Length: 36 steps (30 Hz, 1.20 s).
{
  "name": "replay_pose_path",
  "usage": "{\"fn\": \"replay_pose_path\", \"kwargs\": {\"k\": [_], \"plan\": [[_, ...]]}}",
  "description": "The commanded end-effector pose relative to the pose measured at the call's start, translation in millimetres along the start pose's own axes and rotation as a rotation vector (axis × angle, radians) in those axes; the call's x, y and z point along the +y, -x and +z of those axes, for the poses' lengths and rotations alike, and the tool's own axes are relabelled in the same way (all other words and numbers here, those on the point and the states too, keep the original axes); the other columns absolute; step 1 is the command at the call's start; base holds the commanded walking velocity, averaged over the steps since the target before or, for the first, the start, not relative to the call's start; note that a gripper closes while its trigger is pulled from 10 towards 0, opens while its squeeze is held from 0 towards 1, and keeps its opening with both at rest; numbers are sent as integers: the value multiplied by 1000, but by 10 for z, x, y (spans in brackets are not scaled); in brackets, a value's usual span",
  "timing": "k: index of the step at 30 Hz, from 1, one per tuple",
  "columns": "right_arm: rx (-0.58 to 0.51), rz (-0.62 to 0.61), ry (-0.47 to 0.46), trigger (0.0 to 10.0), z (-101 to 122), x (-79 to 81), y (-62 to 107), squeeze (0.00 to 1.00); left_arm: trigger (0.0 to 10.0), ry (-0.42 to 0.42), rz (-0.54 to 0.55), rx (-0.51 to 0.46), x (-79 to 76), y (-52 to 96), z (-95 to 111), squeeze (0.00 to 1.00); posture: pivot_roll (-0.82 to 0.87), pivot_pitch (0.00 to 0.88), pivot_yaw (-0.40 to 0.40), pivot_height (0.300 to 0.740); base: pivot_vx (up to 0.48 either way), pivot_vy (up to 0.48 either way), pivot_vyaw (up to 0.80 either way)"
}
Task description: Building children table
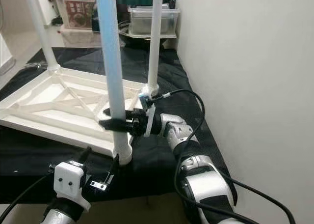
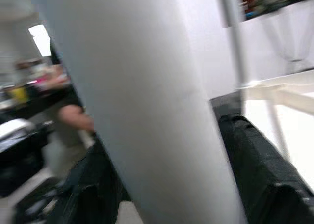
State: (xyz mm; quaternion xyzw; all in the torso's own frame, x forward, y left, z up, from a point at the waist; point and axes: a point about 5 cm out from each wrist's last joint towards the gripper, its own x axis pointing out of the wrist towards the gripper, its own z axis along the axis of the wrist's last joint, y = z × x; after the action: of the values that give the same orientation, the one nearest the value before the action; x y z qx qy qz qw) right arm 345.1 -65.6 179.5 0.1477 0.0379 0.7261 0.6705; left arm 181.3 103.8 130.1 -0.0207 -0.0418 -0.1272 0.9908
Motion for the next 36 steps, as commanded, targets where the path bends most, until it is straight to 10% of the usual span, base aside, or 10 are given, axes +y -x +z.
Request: {"fn": "replay_pose_path", "kwargs": {"k": [1, 2, 12, 21, 29, 31, 32, 34, 35, 36], "plan": [[16, 53, -17, 4510, -33, 33, -55, 0, 10000, -6, 1, 11, 6, 13, -8, 0, 77, 0, -52, 740, 0, 0, 0], [20, 60, -17, 0, -37, 39, -71, 0, 10000, -6, 1, 11, 7, 14, -8, 0, 77, 0, -52, 740, 0, 0, 0], [-67, -803, 80, 0, 45, -423, 62, 0, 10000, -8, 2, 12, 13, 8, -15, 0, 74, 0, -53, 740, 0, 0, 0], [-208, -1858, 77, 0, 67, -486, 1074, 0, 10000, -6, 1, 15, 8, 8, -26, 0, 74, 0, -53, 740, 0, 0, 0], [-213, -2019, -57, 0, -168, -464, 1008, 0, 10000, -9, 0, 14, 9, 6, -20, 0, 69, 0, -52, 740, 0, 0, 0], [-221, -1993, -84, 4314, -189, -477, 934, 0, 10000, -9, -1, 15, 8, 7, -22, 0, 69, 0, -52, 740, 0, 0, 0], [-228, -1988, -96, 10000, -191, -485, 884, 0, 10000, -9, -2, 15, 8, 7, -23, 0, 69, 0, -52, 740, 0, 0, 0], [-242, -1941, -94, 10000, -169, -501, 803, 0, 10000, -9, -2, 16, 8, 9, -26, 0, 68, 0, -49, 740, 0, 0, 0], [-257, -1878, -71, 10000, -132, -515, 719, 918, 10000, -9, -3, 17, 8, 10, -28, 0, 68, 0, -49, 740, 0, 0, 0], [-265, -1847, -49, 10000, -105, -521, 664, 918, 10000, -9, -3, 17, 8, 11, -30, 0, 68, 0, -49, 740, 0, 0, 0]]}}
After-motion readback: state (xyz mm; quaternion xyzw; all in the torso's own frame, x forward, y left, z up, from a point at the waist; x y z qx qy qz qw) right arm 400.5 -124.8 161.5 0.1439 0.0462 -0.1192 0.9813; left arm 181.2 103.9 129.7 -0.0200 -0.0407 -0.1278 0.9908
